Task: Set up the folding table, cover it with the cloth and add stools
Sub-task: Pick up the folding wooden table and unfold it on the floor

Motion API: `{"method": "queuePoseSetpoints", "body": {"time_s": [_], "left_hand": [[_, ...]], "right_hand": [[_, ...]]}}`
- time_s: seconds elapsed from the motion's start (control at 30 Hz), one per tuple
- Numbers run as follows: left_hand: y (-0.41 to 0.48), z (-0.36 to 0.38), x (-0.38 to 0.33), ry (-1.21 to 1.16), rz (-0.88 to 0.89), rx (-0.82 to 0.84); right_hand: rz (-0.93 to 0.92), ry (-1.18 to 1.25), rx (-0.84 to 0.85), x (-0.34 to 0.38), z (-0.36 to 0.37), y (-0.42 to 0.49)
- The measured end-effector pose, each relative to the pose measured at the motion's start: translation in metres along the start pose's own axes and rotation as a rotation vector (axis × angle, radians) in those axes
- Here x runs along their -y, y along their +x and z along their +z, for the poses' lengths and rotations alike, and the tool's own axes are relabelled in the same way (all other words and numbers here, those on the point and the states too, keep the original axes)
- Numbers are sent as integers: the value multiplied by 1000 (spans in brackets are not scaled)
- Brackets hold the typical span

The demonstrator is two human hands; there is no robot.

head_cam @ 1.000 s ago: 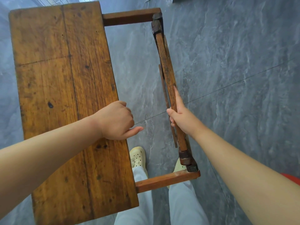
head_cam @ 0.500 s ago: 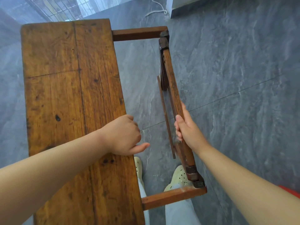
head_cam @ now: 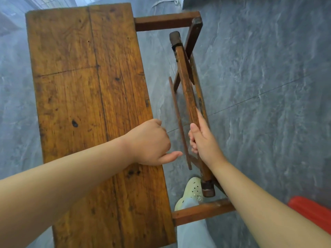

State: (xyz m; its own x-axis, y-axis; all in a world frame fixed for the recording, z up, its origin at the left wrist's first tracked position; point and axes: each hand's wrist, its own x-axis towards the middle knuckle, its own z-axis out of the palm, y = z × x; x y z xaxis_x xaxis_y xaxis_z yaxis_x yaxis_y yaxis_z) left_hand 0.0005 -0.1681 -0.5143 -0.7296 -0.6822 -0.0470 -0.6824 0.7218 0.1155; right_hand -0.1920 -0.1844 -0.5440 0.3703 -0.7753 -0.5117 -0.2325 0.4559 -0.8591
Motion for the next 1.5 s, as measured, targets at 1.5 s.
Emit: {"method": "queuePoseSetpoints", "body": {"time_s": [1.5], "left_hand": [[11,15,-3,-140,-38,160]], "right_hand": [[322,-386,513,37,-43,33]]}}
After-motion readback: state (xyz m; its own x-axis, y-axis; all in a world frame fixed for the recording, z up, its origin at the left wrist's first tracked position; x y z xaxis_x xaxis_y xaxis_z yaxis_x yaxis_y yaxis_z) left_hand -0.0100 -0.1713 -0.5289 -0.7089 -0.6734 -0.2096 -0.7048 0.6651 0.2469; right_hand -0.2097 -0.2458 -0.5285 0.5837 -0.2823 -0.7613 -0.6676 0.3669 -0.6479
